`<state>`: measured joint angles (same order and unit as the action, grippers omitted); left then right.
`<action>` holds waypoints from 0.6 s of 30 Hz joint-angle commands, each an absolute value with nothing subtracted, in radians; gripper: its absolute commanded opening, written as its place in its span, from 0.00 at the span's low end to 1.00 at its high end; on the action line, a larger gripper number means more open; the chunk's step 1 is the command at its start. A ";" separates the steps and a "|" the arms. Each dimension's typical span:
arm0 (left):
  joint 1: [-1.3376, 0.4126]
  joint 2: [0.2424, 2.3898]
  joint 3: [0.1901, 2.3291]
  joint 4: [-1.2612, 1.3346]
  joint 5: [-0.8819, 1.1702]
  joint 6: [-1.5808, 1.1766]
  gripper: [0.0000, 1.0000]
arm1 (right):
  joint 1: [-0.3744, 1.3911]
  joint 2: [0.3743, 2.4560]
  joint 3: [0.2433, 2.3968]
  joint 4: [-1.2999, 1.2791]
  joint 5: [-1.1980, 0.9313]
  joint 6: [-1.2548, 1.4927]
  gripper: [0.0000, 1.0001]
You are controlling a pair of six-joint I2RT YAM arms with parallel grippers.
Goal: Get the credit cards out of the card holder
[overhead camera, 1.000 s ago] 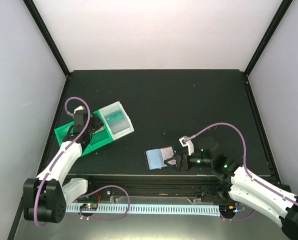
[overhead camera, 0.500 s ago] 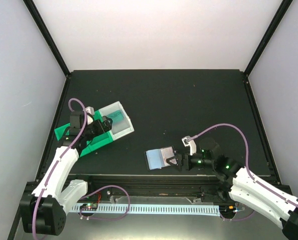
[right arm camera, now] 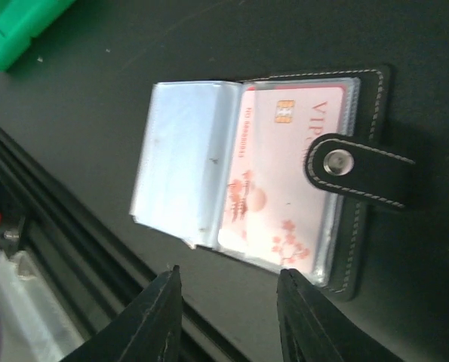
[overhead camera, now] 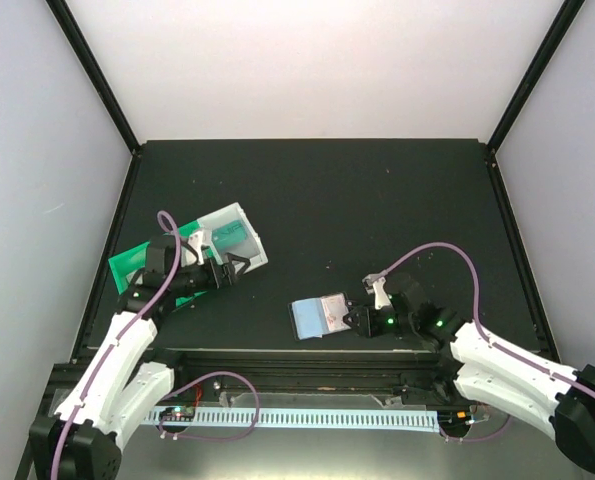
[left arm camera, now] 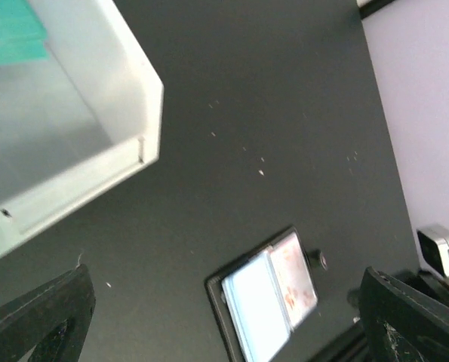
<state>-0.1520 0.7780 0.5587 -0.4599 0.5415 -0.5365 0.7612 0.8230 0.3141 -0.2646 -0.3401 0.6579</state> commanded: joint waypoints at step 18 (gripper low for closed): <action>-0.592 0.639 0.487 -0.433 0.365 -0.792 0.98 | 0.759 1.098 0.341 -0.081 -0.228 0.643 0.22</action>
